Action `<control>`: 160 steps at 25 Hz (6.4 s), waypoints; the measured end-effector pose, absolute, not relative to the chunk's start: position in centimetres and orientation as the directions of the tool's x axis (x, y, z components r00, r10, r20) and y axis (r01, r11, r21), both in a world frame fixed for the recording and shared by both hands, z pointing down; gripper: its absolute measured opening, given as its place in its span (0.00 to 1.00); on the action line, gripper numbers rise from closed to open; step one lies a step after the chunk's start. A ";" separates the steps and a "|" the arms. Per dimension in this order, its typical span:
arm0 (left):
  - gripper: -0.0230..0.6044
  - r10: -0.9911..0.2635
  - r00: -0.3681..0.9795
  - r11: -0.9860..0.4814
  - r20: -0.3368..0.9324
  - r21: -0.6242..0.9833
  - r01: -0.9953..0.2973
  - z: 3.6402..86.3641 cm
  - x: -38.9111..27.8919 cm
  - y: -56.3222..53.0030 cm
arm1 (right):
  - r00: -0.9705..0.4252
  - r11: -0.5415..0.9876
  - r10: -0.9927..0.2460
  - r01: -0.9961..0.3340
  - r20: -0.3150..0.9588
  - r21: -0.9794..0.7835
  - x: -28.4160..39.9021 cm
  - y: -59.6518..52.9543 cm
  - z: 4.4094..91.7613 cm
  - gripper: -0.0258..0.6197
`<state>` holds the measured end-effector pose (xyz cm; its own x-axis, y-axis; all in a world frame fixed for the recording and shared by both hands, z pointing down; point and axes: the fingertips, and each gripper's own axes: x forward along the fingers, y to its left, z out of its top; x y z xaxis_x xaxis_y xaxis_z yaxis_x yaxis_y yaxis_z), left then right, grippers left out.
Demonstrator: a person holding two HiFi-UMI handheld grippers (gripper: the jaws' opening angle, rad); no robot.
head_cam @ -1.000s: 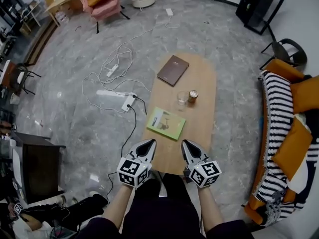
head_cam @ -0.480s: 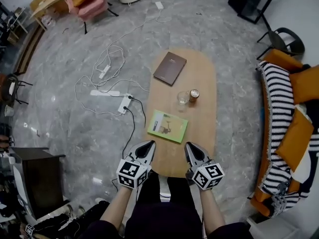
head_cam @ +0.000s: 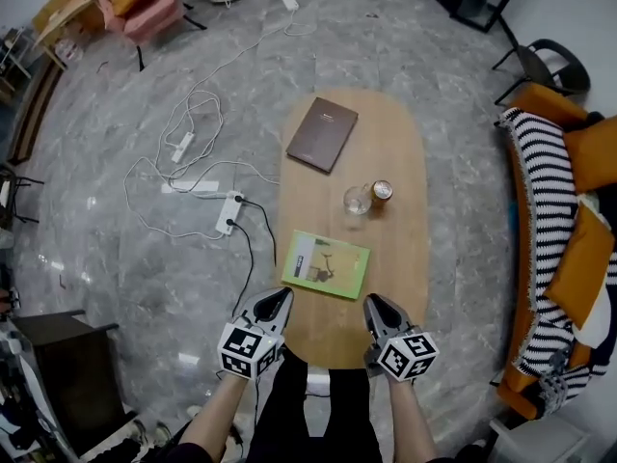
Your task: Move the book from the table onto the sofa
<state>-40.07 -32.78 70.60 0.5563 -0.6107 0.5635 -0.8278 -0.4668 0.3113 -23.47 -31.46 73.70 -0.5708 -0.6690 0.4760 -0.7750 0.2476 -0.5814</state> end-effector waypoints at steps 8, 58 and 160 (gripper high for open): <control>0.10 -0.548 0.586 -0.442 0.596 0.388 -0.808 80.7 -42.4 -35.3 | -0.569 0.137 -0.606 -0.763 0.556 -0.632 -23.8 -32.8 84.0 0.19; 0.29 -0.329 0.664 -0.364 0.672 0.558 -0.746 85.3 -41.5 -37.9 | -0.475 -0.050 -0.601 -0.780 0.643 -0.623 -21.2 -34.3 85.7 0.26; 0.28 0.486 0.678 -0.862 0.551 0.432 0.267 55.7 4.8 18.4 | 0.644 -0.649 -0.670 -0.266 0.369 -0.713 7.8 39.4 57.1 0.23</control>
<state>4.80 18.42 55.73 0.6785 0.4864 0.5505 0.2674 -0.8615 0.4316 7.81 39.37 57.09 0.6441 -0.6700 0.3691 -0.2659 -0.6486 -0.7132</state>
